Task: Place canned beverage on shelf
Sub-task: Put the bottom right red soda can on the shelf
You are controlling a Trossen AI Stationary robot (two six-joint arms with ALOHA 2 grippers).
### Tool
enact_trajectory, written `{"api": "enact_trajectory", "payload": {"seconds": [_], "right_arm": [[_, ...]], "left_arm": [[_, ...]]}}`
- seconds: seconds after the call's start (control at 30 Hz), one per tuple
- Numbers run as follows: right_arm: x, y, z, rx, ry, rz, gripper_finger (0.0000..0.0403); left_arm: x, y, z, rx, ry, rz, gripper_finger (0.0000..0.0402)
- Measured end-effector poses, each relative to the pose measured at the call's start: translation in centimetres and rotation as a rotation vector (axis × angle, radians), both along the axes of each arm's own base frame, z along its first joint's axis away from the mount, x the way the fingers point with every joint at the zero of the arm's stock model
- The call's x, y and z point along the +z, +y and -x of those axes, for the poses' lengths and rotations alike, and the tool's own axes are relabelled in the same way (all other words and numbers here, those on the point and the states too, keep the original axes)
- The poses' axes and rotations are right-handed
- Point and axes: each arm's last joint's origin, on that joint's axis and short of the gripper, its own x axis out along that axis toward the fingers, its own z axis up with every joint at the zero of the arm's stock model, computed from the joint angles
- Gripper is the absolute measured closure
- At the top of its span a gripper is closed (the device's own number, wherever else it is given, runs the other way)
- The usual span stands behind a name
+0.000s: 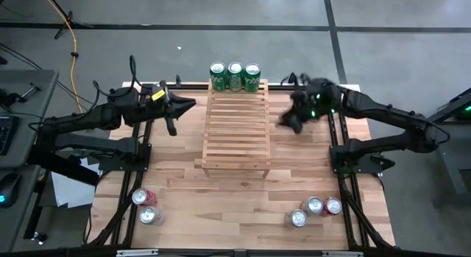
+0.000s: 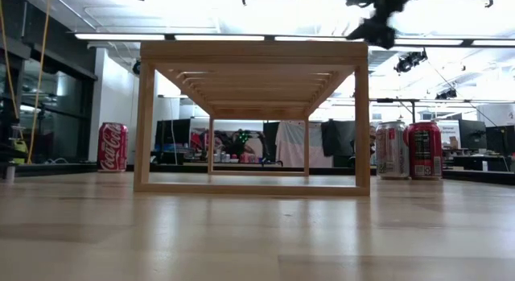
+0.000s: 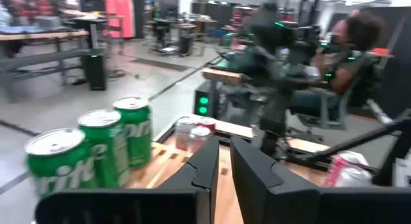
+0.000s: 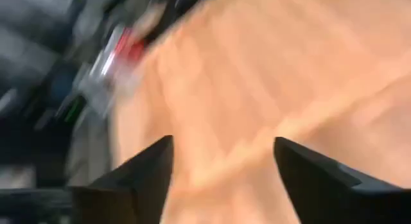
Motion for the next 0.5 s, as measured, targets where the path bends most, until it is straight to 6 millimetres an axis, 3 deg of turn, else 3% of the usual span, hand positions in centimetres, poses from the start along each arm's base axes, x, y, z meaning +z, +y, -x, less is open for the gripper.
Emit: {"api": "enact_trajectory", "payload": {"seconds": [0.1, 0.23, 0.37, 0.5], "right_arm": [[-0.9, 2.6, 0.5, 0.196, 0.123, -0.153, 0.0112], [-1.8, 6.6, 1.9, 0.342, 0.365, -0.379, 0.0099], [-2.2, 10.7, 4.3, 0.384, 0.661, -0.492, 0.0098], [-2.1, 14.0, 6.8, 0.298, 0.832, -0.478, 0.0098]], "left_arm": [[-0.1, 0.2, -0.1, 0.046, 0.011, 0.0, 0.035], [-0.3, 0.3, -0.1, 0.097, 0.024, 0.006, 0.0328], [-0.5, 0.4, 0.0, 0.147, 0.036, 0.022, 0.0304], [-0.7, 0.5, 0.0, 0.161, 0.056, 0.024, 0.0277]]}}
